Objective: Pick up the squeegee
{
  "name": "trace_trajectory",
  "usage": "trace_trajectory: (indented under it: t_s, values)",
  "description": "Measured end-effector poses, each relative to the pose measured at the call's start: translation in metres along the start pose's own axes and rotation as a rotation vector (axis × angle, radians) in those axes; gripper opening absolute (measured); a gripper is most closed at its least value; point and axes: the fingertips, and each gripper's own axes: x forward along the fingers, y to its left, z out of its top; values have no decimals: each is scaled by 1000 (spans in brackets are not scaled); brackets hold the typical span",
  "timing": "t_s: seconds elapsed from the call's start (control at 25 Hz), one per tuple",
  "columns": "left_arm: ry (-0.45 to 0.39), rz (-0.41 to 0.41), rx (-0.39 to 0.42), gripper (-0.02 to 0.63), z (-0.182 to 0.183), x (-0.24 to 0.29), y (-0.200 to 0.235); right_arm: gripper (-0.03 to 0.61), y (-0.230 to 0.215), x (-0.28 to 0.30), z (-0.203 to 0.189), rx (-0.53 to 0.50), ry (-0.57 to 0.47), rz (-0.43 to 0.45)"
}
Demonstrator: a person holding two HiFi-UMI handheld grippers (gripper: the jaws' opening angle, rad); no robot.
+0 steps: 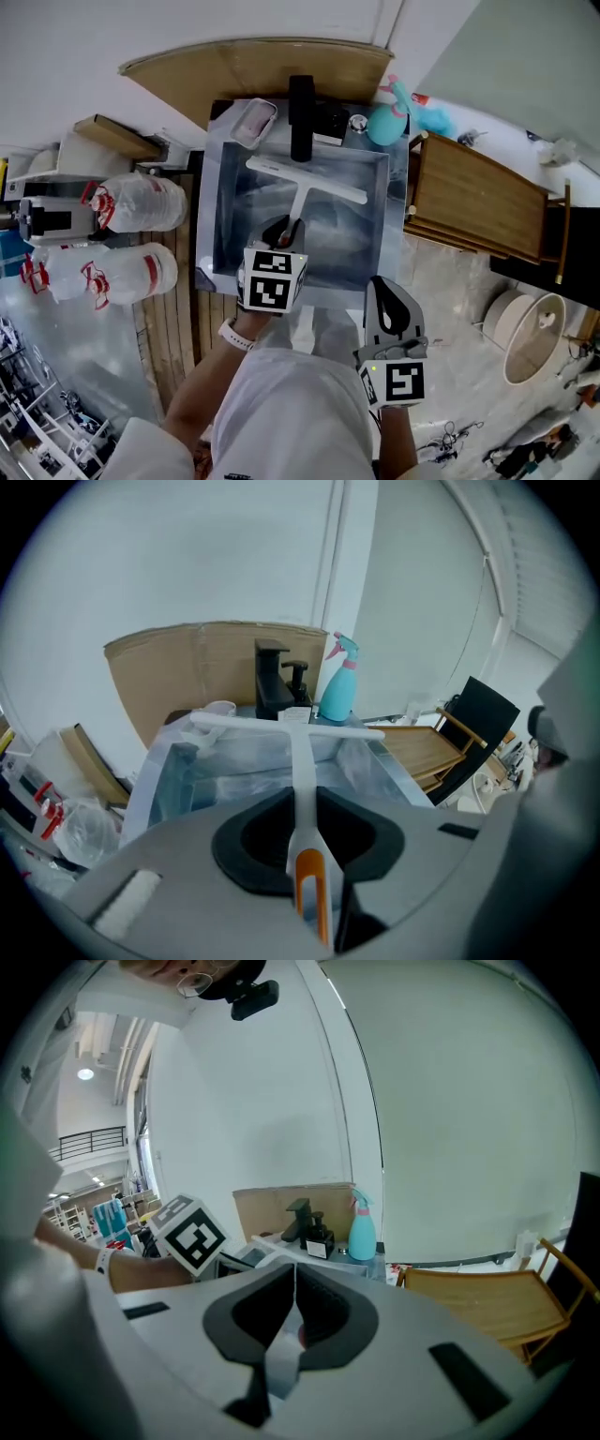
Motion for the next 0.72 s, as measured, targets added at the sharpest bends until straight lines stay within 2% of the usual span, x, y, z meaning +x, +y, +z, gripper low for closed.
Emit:
trace_trajectory:
  t_s: [0.28, 0.72]
  values:
    - [-106, -8, 59, 69, 17, -80, -3, 6, 13, -13, 25, -62, -44, 5]
    - [-355, 19, 1, 69, 48, -181, 9, 6, 41, -29, 61, -98, -112, 4]
